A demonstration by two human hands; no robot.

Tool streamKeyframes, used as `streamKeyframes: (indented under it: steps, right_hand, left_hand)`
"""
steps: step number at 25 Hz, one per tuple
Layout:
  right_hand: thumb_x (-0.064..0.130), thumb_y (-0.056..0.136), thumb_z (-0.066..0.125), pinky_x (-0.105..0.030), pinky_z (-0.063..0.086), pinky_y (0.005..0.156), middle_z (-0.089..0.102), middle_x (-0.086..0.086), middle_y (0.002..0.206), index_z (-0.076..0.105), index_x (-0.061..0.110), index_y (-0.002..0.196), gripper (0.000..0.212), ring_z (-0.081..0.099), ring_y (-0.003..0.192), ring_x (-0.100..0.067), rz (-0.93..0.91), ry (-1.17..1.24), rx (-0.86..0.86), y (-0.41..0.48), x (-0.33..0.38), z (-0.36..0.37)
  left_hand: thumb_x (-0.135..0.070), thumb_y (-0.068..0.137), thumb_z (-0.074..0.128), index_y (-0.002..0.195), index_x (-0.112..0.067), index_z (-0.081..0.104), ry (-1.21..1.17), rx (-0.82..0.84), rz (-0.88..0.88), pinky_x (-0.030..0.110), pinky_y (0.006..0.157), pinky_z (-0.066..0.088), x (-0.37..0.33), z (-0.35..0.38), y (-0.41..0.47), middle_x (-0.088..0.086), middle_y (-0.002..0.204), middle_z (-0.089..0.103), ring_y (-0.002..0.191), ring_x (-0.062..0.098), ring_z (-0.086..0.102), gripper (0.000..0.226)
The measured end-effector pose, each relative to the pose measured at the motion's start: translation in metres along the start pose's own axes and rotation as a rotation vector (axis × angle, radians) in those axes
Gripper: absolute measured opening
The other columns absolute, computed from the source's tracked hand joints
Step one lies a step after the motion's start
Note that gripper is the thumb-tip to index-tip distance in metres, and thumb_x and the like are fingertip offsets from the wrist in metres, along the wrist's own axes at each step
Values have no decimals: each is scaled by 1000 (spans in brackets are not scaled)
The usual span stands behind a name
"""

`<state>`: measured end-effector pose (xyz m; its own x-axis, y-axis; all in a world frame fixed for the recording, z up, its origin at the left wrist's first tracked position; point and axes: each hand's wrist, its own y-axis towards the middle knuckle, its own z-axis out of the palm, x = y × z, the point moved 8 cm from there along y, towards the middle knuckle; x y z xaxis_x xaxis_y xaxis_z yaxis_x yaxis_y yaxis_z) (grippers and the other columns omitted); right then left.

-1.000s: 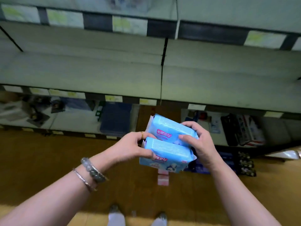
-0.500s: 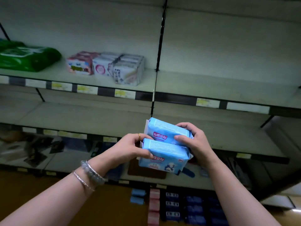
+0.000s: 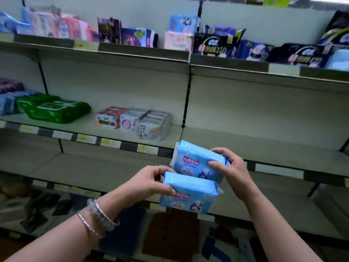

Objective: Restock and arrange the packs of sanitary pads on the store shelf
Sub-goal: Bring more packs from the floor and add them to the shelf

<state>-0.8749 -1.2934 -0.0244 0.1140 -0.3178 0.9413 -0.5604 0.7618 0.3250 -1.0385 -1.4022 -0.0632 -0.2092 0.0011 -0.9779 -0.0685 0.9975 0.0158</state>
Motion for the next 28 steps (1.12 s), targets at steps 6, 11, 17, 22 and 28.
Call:
streamKeyframes:
  steps: [6, 11, 17, 22, 28]
  right_hand:
    - [13, 62, 66, -17, 49, 57, 64, 3, 81, 63, 11, 90, 28, 60, 68, -4, -17, -30, -38, 37, -6, -6]
    - [14, 60, 66, -21, 49, 56, 66, 9, 77, 65, 15, 88, 29, 61, 67, -5, 27, -92, -93, 90, -30, -14]
    - [17, 52, 73, -25, 51, 58, 65, -4, 84, 64, 10, 93, 43, 65, 71, -13, 148, -113, -179, 180, -71, -7]
    - [11, 68, 75, -16, 49, 65, 64, -9, 103, 63, 13, 103, 37, 64, 80, -8, 273, -197, -151, 235, -113, 0]
    - [73, 60, 64, -23, 27, 107, 30, 8, 137, 30, 20, 142, 103, 33, 127, -11, 472, -835, 170, 257, -131, 6]
  left_hand:
    - [-30, 41, 78, 92, -20, 66, 74, -89, 78, 31, 89, 52, -9, -23, 45, -3, 105, 60, 96, 15, 62, 54]
    - [-12, 59, 78, 99, -18, 65, 78, -37, 118, 21, 85, 51, -1, -45, 110, -16, 125, 37, 105, 6, 57, 43]
    - [2, 72, 72, 90, -23, 61, 7, 27, 138, 13, 70, 50, 14, -92, 200, -11, 102, 62, 86, -1, 62, 33]
    - [-5, 71, 76, 84, -29, 58, 162, 12, 169, 6, 71, 43, 41, -115, 264, -9, 96, 59, 79, -13, 58, 33]
    - [-20, 76, 74, 86, -33, 54, 229, 39, 188, 5, 70, 42, 51, -112, 290, -15, 91, 57, 80, -3, 55, 25]
